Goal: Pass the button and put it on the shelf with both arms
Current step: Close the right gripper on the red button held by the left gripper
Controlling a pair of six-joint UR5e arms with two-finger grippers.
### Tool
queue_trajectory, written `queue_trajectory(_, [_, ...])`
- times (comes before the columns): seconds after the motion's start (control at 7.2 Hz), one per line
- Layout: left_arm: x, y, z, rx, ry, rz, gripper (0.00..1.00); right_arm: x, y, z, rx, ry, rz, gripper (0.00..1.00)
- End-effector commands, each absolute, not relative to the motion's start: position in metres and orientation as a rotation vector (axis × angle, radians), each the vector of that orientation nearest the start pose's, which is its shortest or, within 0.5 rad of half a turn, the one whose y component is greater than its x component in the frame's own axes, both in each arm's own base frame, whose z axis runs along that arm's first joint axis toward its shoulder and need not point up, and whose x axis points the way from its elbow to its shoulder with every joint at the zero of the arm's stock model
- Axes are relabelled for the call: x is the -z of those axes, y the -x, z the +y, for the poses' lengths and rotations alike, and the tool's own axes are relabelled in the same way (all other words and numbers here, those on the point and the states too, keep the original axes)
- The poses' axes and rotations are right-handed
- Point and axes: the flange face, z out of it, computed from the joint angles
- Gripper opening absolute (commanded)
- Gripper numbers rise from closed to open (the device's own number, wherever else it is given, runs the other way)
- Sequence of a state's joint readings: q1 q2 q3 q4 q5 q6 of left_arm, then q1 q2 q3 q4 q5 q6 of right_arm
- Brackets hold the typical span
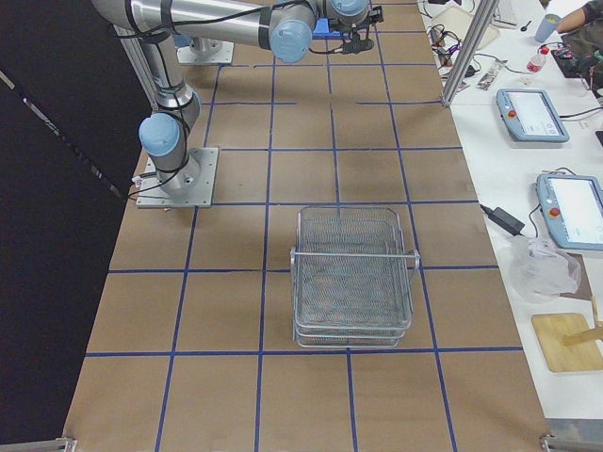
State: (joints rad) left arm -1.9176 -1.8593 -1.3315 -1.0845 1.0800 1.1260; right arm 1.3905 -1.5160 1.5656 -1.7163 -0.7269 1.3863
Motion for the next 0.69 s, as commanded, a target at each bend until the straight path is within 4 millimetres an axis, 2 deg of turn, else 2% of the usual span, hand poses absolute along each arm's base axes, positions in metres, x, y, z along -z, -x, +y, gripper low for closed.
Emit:
queue_trajectory(0.0, [-0.5133,0.387,-0.5408,-0.823,1.951,-1.925,0.0,-0.5084,-0.1212,-0.5463,-0.529,-1.621,1.717,1.0])
queue_trajectory(0.28, [-0.5133,0.387,-0.5408,-0.823,1.951,-1.925,0.0,-0.5085,-0.1239,-0.5457,-0.532,-1.616,1.721,0.99])
queue_trajectory(0.42, [-0.5133,0.387,-0.5408,-0.823,1.951,-1.925,0.0,-0.5076,-0.1237,-0.5462,-0.533,-1.618,1.721,0.88])
queue_trajectory(0.56, [-0.5143,0.3868,-0.5403,-0.825,1.951,-1.925,0.0,-0.5084,-0.1238,-0.5464,-0.532,-1.616,1.721,0.72])
